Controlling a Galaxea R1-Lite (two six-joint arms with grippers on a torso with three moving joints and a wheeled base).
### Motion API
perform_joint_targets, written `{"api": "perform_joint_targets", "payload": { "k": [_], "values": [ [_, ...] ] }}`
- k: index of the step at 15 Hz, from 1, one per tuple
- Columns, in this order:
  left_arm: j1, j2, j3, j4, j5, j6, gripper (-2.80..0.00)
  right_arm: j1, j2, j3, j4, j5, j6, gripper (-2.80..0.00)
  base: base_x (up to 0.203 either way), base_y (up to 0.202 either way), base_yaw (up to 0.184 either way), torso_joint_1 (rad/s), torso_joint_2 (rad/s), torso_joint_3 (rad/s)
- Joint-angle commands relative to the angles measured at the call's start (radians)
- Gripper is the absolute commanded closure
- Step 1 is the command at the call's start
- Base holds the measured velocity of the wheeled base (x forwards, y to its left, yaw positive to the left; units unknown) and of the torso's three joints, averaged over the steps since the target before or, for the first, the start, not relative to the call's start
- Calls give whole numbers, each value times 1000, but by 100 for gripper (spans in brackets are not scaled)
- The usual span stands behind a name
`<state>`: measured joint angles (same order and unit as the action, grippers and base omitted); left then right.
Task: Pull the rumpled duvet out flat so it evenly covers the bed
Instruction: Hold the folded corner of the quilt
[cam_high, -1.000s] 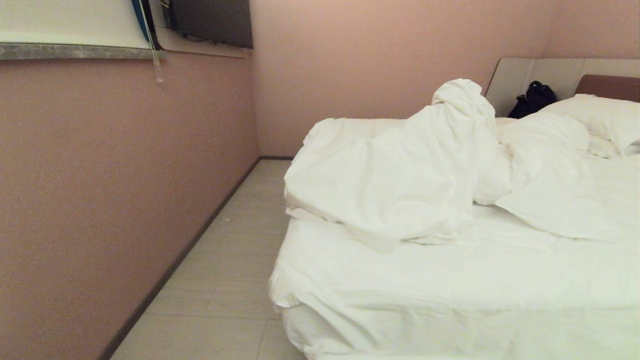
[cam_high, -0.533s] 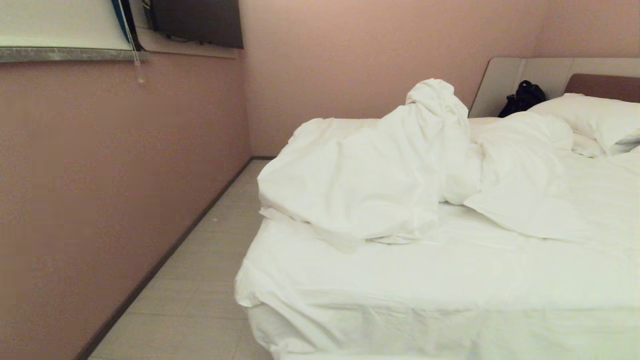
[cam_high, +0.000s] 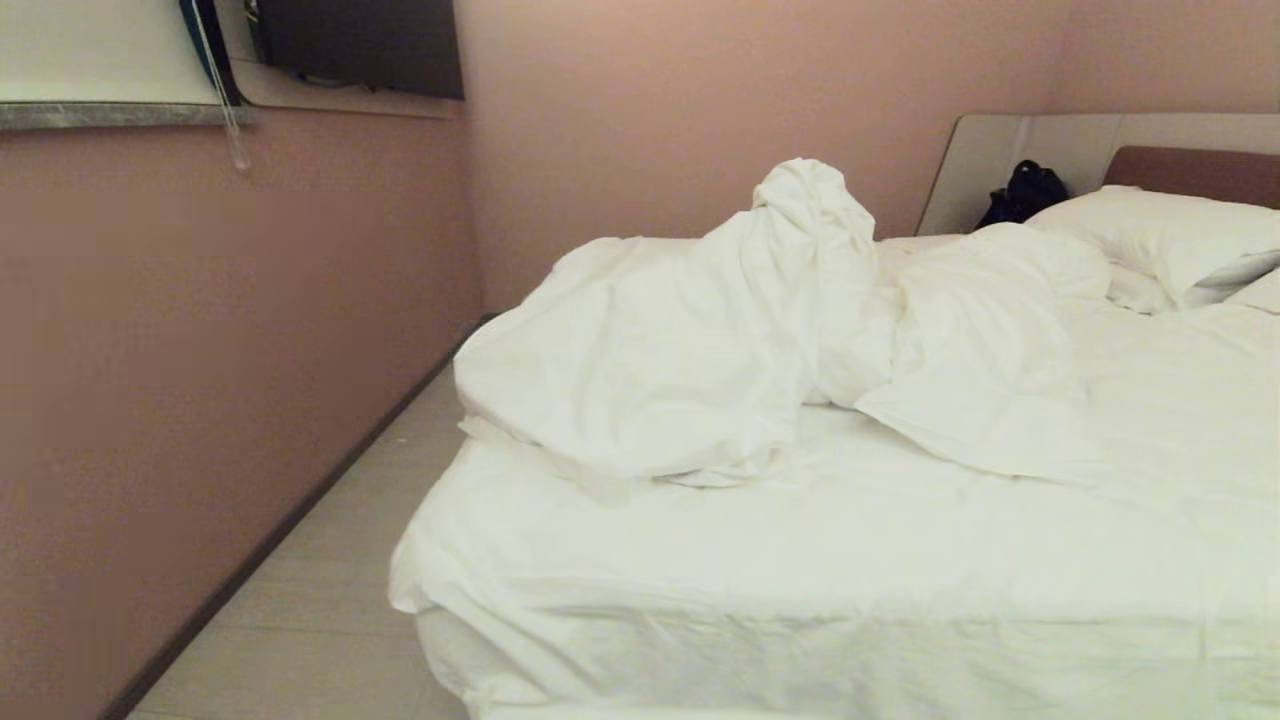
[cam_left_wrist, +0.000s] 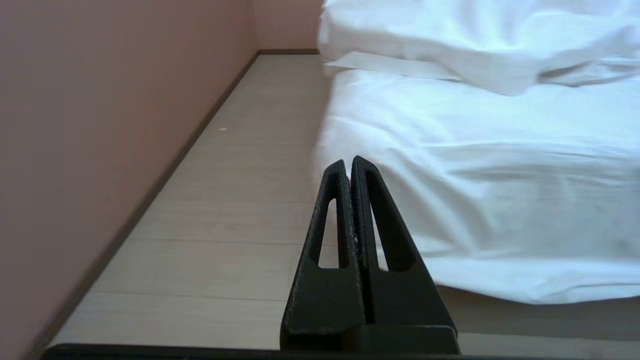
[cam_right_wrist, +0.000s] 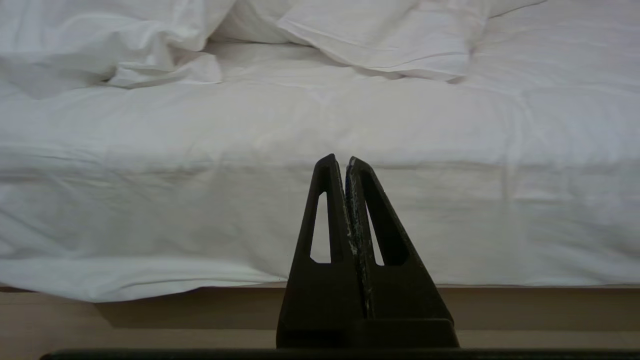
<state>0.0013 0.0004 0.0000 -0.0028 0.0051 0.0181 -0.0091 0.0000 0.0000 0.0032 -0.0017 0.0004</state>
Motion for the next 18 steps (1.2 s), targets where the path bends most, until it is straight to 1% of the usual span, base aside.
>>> {"api": "perform_joint_targets", "payload": {
  "k": [1, 18],
  "values": [
    [0, 1, 0, 0, -1, 0, 0, 0, 0, 0, 0, 0, 0, 0, 0, -194, -1, 0, 3, 2],
    [0, 1, 0, 0, -1, 0, 0, 0, 0, 0, 0, 0, 1, 0, 0, -193, 0, 3, 2, 1]
  ]
}}
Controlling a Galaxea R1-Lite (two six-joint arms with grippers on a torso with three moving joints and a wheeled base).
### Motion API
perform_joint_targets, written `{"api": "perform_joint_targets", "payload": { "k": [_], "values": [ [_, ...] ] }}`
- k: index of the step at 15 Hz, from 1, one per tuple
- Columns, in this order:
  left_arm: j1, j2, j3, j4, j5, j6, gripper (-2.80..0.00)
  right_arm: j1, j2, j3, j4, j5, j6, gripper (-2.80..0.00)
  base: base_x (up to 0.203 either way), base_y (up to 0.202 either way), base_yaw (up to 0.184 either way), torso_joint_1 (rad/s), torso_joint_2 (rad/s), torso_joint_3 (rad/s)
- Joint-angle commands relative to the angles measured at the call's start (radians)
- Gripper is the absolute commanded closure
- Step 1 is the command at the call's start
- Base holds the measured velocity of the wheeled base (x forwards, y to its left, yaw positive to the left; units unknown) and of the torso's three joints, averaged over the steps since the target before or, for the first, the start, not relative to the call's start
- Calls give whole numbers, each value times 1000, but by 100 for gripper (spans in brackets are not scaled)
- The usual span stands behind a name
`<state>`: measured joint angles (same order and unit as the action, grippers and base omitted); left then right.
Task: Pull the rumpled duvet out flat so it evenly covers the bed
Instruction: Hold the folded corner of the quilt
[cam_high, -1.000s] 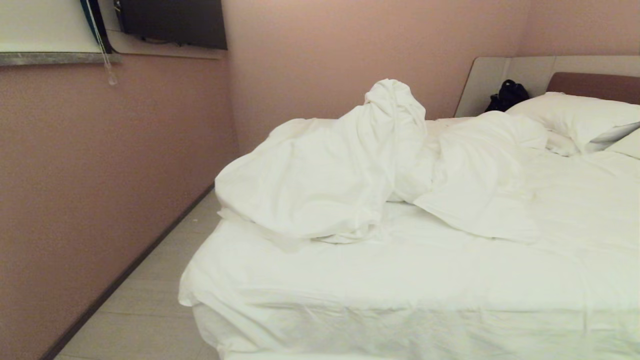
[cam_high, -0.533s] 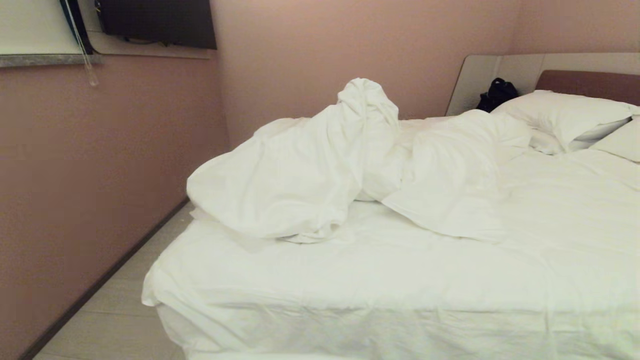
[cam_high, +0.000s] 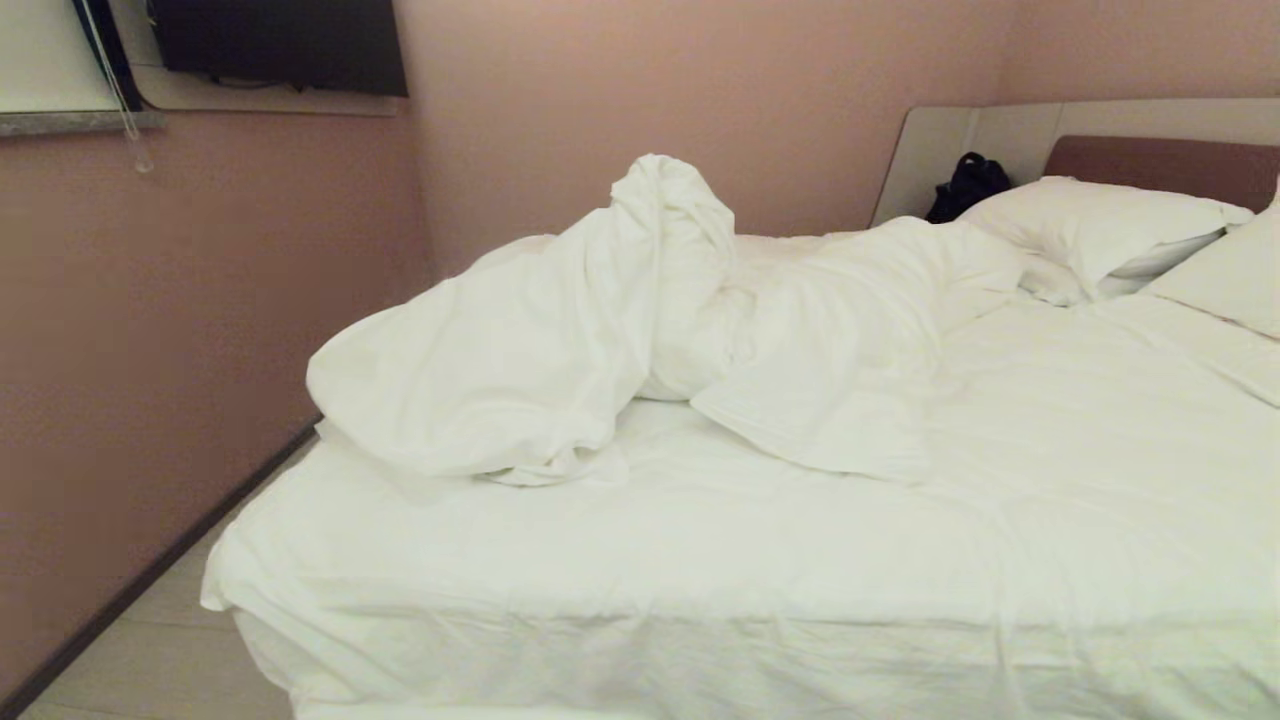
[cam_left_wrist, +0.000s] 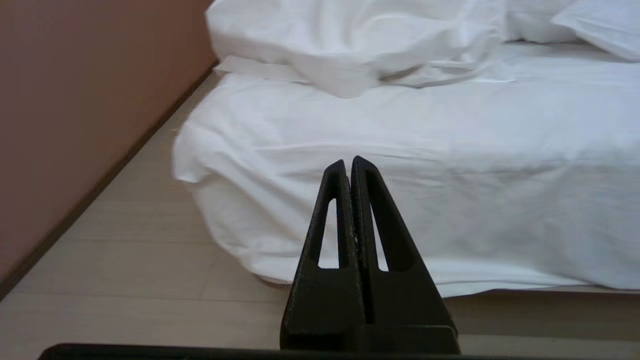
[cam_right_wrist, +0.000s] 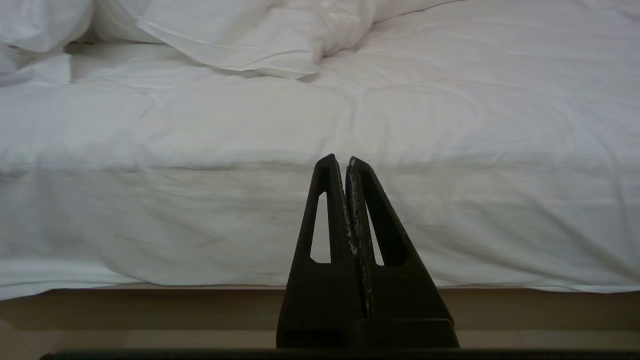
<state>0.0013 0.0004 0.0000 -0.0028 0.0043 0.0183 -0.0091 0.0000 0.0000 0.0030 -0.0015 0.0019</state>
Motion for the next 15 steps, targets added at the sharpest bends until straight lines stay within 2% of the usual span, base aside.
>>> {"api": "perform_joint_targets", "payload": {
  "k": [1, 10, 15],
  "values": [
    [0, 1, 0, 0, 2, 0, 0, 0, 0, 0, 0, 0, 0, 0, 0, -196, -1, 2, 2, 2],
    [0, 1, 0, 0, 3, -5, 0, 0, 0, 0, 0, 0, 0, 0, 0, -194, 0, 3, 2, 2],
    [0, 0, 0, 0, 3, -6, 0, 0, 0, 0, 0, 0, 0, 0, 0, -40, 0, 1, 1, 2]
  ]
}}
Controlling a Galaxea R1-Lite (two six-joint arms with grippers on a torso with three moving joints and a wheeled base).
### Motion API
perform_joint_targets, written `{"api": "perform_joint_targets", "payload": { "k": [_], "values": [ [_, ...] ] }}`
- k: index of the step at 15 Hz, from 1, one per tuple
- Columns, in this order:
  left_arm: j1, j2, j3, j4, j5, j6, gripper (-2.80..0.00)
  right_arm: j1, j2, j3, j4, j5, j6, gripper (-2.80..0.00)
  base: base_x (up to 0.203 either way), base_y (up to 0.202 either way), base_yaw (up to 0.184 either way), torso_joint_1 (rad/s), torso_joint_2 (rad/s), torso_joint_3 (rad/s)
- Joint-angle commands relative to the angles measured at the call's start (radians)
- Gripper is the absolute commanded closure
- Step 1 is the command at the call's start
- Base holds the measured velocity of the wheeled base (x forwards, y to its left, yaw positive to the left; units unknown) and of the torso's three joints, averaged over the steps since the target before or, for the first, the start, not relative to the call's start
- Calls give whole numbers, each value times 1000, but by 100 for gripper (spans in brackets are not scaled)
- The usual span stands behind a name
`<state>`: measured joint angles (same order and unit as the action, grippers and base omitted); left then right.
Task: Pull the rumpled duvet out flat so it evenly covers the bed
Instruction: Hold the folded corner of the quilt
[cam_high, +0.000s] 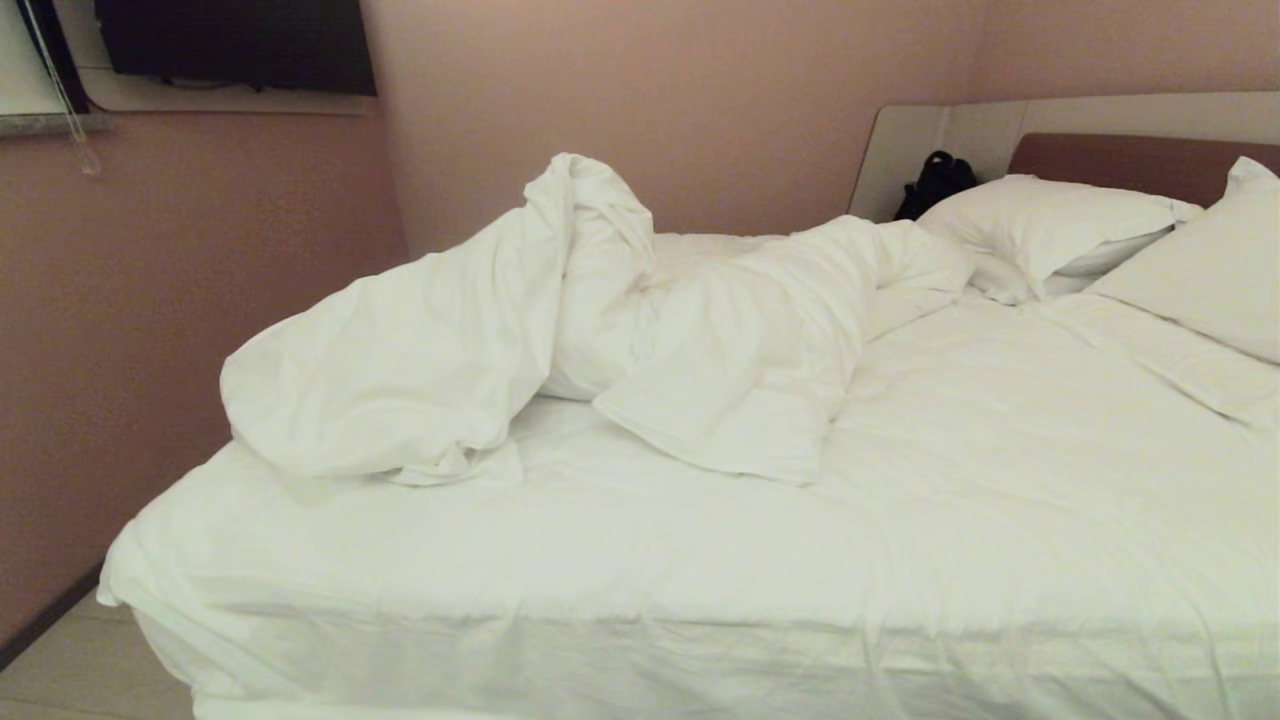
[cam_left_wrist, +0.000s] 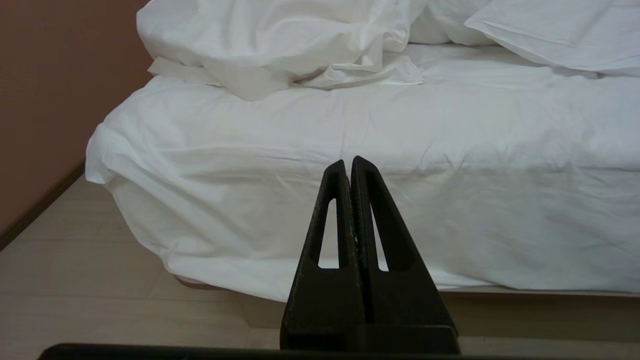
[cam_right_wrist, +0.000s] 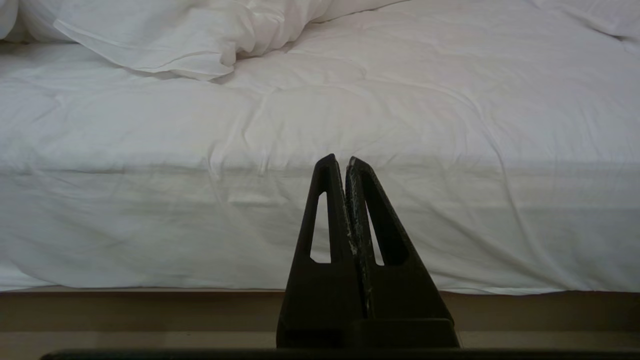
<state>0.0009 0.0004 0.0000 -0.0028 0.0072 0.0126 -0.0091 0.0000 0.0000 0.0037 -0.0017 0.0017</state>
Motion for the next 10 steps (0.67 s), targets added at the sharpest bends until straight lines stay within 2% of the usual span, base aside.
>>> {"api": "perform_joint_targets", "payload": {
  "k": [1, 10],
  "values": [
    [1, 0, 0, 0, 0, 0, 0, 0, 0, 0, -1, 0, 0, 0, 0, 0, 0, 0, 0, 0],
    [1, 0, 0, 0, -4, -5, 0, 0, 0, 0, -1, 0, 0, 0, 0, 0, 0, 0, 0, 0]
  ]
}}
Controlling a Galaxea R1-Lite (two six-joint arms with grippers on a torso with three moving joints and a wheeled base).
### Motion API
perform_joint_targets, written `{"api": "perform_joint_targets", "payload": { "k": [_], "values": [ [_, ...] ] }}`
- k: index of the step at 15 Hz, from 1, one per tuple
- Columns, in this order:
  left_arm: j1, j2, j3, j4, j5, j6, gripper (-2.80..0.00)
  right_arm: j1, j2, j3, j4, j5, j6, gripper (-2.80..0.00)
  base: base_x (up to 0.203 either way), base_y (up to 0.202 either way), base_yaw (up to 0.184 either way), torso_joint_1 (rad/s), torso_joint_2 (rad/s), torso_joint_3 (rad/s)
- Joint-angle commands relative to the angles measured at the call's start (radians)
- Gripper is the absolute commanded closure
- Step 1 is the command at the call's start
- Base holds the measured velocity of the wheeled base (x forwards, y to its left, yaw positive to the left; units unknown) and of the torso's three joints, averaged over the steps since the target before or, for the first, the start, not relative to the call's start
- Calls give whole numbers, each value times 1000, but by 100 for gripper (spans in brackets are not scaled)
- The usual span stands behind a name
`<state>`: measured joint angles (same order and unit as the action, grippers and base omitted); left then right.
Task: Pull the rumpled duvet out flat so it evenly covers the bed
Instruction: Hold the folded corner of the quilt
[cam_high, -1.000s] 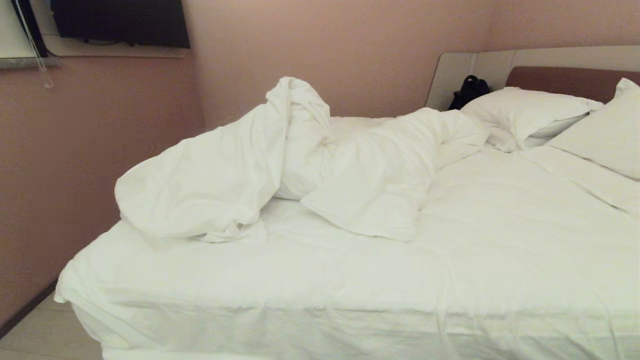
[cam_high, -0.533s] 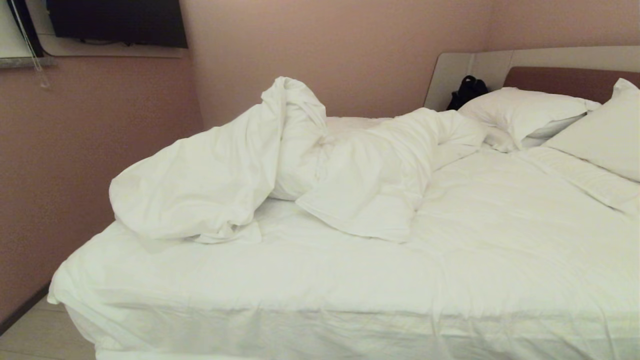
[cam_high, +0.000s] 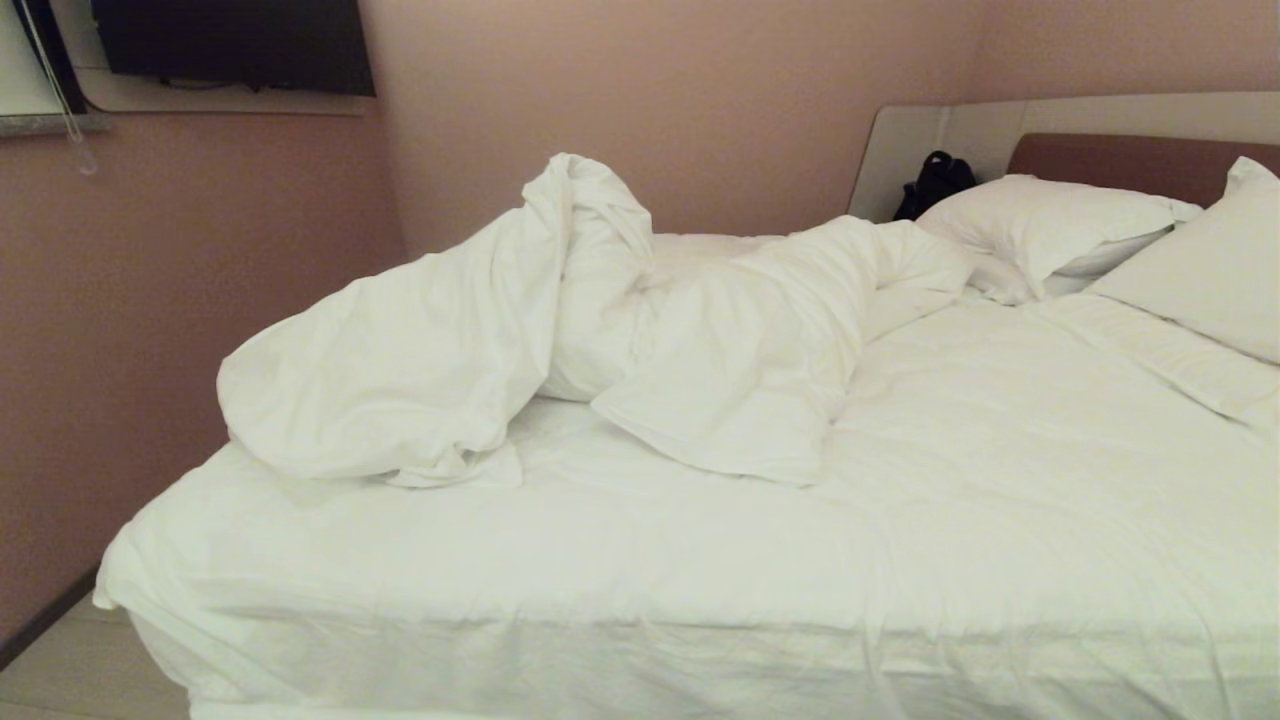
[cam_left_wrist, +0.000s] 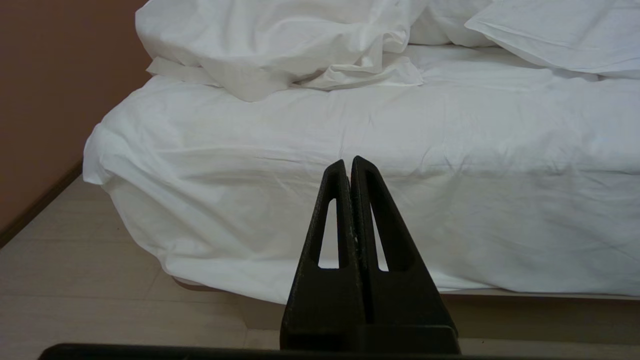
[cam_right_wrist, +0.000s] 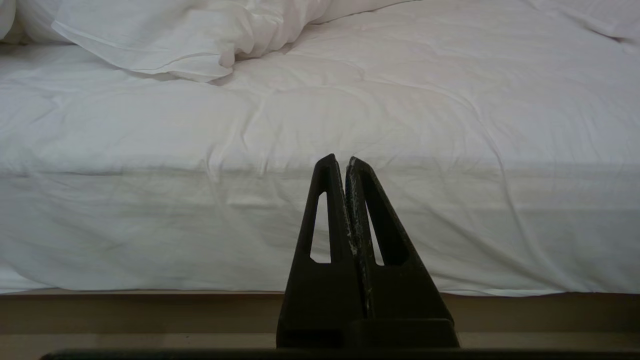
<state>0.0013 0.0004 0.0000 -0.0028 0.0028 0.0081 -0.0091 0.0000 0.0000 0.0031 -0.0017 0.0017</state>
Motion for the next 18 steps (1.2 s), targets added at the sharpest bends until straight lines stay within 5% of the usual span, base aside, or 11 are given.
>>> {"api": "perform_joint_targets", "payload": {
  "k": [1, 7, 11, 18],
  "values": [
    [0, 0, 0, 0, 0, 1, 0, 0, 0, 0, 0, 0, 0, 0, 0, 0, 0, 0, 0, 0],
    [1, 0, -16, 3, 4, 1, 0, 0, 0, 0, 0, 0, 0, 0, 0, 0, 0, 0, 0, 0],
    [1, 27, -149, 72, -5, -16, 0, 0, 0, 0, 0, 0, 0, 0, 0, 0, 0, 0, 0, 0],
    [1, 436, -350, 63, -28, -145, 0, 0, 0, 0, 0, 0, 0, 0, 0, 0, 0, 0, 0, 0]
  ]
}}
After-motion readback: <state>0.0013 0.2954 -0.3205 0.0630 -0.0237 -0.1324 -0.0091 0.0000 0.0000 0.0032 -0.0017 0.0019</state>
